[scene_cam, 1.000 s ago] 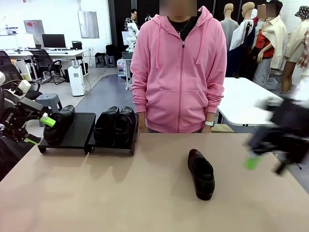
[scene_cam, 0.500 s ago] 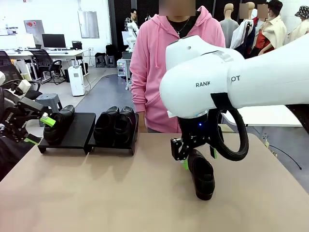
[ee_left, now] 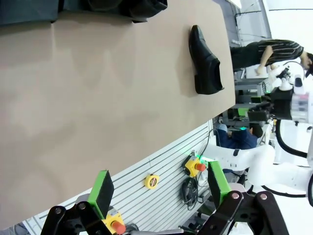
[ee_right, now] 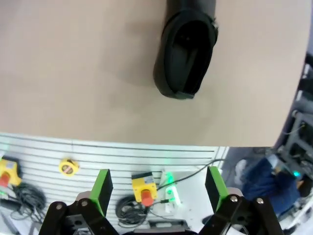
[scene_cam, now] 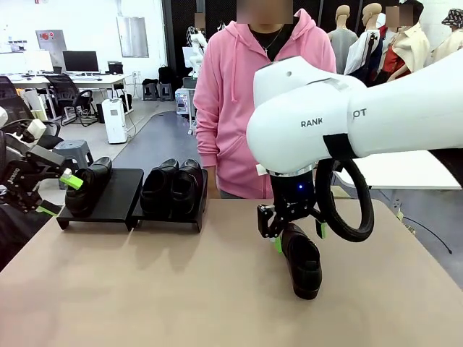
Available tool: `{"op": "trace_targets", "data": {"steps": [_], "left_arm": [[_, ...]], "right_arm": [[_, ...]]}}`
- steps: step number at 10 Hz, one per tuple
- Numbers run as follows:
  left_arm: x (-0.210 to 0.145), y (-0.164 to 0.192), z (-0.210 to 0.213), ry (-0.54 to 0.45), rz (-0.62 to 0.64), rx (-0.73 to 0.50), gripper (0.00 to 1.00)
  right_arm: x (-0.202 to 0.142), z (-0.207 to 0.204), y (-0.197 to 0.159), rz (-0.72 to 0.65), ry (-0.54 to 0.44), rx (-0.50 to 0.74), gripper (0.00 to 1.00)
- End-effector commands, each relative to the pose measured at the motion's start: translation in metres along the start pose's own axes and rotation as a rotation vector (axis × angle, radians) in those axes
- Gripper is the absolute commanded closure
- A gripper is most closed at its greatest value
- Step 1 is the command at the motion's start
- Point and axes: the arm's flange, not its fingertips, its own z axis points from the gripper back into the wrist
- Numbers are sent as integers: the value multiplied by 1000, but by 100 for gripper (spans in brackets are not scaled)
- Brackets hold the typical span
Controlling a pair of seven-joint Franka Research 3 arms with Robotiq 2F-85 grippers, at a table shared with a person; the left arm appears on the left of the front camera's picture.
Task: Organize the shoes by placing them on the stand.
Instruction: Pick up one Shoe and place it in the middle of the table.
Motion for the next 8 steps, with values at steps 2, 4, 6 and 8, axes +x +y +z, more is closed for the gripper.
{"op": "trace_targets", "data": {"steps": [2, 4, 6, 8], "left_arm": [[-1, 0, 3, 7, -6, 1, 0], [-1, 0, 3, 7, -6, 1, 0], [-1, 0, 3, 7, -6, 1, 0], [-1, 0, 3, 7, -6, 1, 0]], "right_arm": [[69, -54, 17, -229, -85, 32, 0], [98, -87, 14, -252, -91, 39, 0], [114, -109, 7, -281, -47, 45, 0], [118, -124, 4, -274, -32, 75, 0]]}}
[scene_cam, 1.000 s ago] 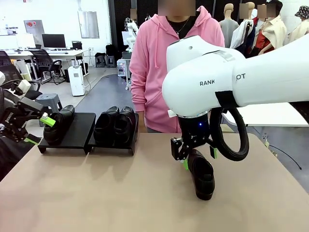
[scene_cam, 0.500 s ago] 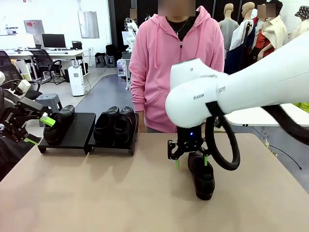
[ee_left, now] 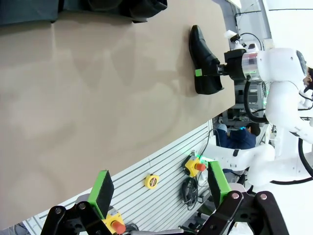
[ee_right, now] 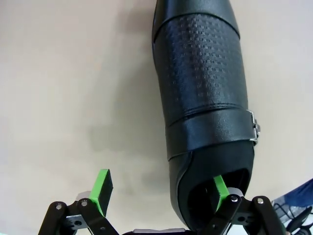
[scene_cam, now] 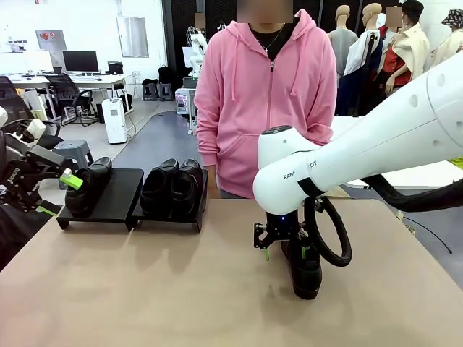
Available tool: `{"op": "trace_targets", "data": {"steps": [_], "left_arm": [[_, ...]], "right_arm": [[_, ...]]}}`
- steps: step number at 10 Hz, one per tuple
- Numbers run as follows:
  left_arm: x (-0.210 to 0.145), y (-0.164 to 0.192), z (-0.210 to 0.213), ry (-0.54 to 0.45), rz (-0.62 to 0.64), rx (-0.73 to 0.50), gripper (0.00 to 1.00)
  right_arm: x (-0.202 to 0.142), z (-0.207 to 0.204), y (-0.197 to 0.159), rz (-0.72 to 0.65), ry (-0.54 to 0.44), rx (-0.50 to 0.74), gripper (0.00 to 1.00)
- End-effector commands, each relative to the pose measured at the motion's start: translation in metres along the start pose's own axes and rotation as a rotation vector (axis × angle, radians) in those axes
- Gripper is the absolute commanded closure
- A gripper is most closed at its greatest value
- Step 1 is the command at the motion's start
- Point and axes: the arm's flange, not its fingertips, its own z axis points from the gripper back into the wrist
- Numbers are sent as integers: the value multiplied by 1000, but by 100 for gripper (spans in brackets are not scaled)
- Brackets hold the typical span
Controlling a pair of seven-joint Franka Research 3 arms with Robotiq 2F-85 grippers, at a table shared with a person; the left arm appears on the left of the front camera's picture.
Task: Organize the shoes by placing them on the stand.
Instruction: Pick up one Shoe and place it in the middle of the table.
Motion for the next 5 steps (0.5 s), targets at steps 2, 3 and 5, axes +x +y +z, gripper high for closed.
{"op": "trace_targets", "data": {"steps": [2, 3, 5], "left_arm": [[-1, 0, 3, 6, -6, 2, 0], [-1, 0, 3, 6, -6, 2, 0], [-1, 0, 3, 6, -6, 2, 0]], "right_arm": [[2, -5, 3, -4, 27, 47, 0], [-3, -7, -2, 38, 31, 56, 57], [-8, -5, -7, 45, 25, 71, 100]]}}
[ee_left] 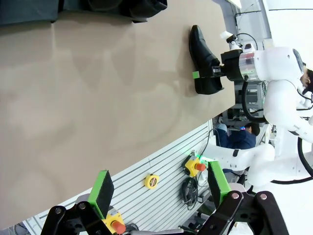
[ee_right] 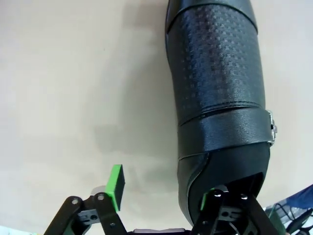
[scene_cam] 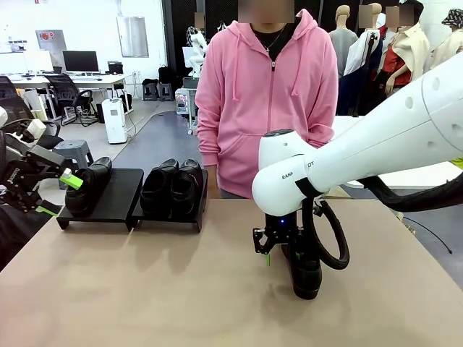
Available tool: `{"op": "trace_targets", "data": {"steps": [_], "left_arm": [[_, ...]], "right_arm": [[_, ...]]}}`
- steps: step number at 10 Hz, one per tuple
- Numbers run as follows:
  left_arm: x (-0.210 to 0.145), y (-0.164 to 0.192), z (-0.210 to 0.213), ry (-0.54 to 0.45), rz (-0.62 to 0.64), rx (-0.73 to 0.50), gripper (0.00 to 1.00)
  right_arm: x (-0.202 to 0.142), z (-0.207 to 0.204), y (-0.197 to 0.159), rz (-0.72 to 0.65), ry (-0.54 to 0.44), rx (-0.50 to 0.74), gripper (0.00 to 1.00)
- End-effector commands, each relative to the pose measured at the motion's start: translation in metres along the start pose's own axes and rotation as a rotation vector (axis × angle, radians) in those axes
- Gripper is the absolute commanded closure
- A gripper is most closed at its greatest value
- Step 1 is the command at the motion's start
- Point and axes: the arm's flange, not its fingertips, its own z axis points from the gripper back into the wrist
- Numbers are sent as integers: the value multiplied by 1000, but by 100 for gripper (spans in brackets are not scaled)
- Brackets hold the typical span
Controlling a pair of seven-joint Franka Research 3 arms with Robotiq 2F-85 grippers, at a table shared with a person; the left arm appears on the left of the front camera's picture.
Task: Organize the shoes by placing them on the stand.
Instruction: Pick up one Shoe and place it in the middle of the table.
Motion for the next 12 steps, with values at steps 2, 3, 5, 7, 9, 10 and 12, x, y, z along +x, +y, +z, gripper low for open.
{"op": "trace_targets", "data": {"steps": [2, 3, 5, 7, 9, 10, 12], "left_arm": [[-1, 0, 3, 6, -6, 2, 0], [-1, 0, 3, 6, -6, 2, 0], [-1, 0, 3, 6, -6, 2, 0], [-1, 0, 3, 6, -6, 2, 0], [-1, 0, 3, 6, -6, 2, 0], [-1, 0, 3, 6, -6, 2, 0], [-1, 0, 3, 6, -6, 2, 0]], "right_arm": [[-8, 2, -8, 8, -15, 21, 100], [-9, 2, -10, 2, -15, 19, 100], [-8, 2, -14, -15, -13, 11, 100], [-10, 6, -24, -40, -24, 16, 100], [-14, 15, -39, -65, -38, 6, 100], [-23, 30, -49, -54, -43, 16, 100], [-73, 96, -75, -82, -35, 44, 100]]}}
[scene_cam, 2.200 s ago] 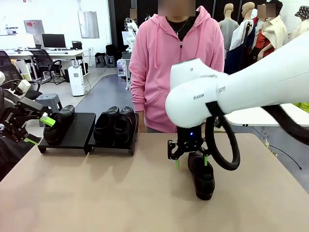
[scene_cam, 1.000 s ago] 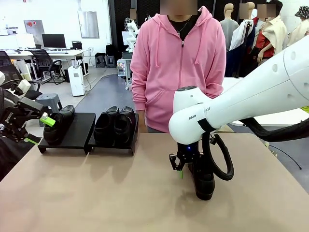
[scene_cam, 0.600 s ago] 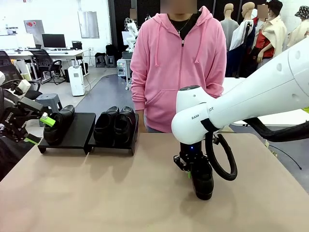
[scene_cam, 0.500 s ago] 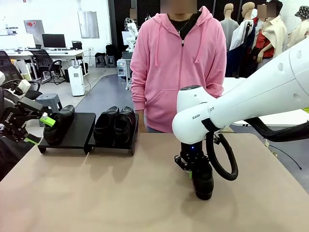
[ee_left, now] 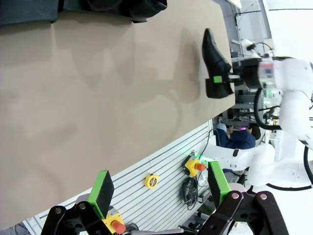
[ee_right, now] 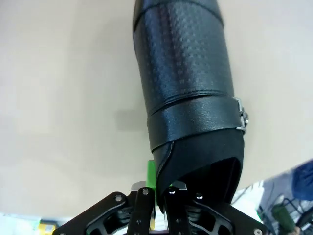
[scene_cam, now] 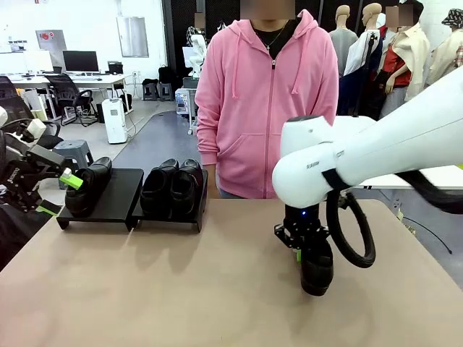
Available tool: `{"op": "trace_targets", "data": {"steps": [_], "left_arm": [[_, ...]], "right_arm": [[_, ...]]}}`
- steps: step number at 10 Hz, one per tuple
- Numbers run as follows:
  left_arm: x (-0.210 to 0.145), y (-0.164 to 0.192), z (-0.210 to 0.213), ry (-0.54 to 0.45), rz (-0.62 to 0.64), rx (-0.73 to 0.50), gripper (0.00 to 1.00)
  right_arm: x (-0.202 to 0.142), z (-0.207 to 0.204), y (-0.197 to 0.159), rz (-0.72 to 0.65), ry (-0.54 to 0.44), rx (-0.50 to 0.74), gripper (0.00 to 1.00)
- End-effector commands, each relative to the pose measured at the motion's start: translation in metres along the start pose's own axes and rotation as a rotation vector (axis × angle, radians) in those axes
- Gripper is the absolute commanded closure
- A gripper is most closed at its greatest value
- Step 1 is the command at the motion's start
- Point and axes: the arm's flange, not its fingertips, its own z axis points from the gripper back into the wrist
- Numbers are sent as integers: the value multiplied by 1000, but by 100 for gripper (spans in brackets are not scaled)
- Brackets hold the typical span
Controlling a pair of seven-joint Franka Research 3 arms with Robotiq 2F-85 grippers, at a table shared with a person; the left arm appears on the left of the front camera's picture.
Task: Organize the shoes by placing them on the stand.
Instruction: Pick up one Shoe and place it in the middle of the table.
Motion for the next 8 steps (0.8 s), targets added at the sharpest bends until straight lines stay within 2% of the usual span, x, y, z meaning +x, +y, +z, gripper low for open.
{"op": "trace_targets", "data": {"steps": [1, 2, 3, 5, 6, 7, 8], "left_arm": [[-1, 0, 3, 6, -6, 2, 0], [-1, 0, 3, 6, -6, 2, 0], [-1, 0, 3, 6, -6, 2, 0], [-1, 0, 3, 6, -6, 2, 0], [-1, 0, 3, 6, -6, 2, 0], [-1, 0, 3, 6, -6, 2, 0], [-1, 0, 3, 6, -6, 2, 0]], "right_arm": [[-62, 68, -27, 53, 21, 20, 100], [-97, 89, -30, 126, 24, -2, 100], [-130, 101, -35, 108, 13, -43, 100], [-186, 99, -42, 116, -61, -84, 100], [-178, 90, -43, 113, -71, -86, 100], [-169, 109, -38, 117, -20, -98, 100], [-169, 109, -38, 117, -20, -98, 100]]}}
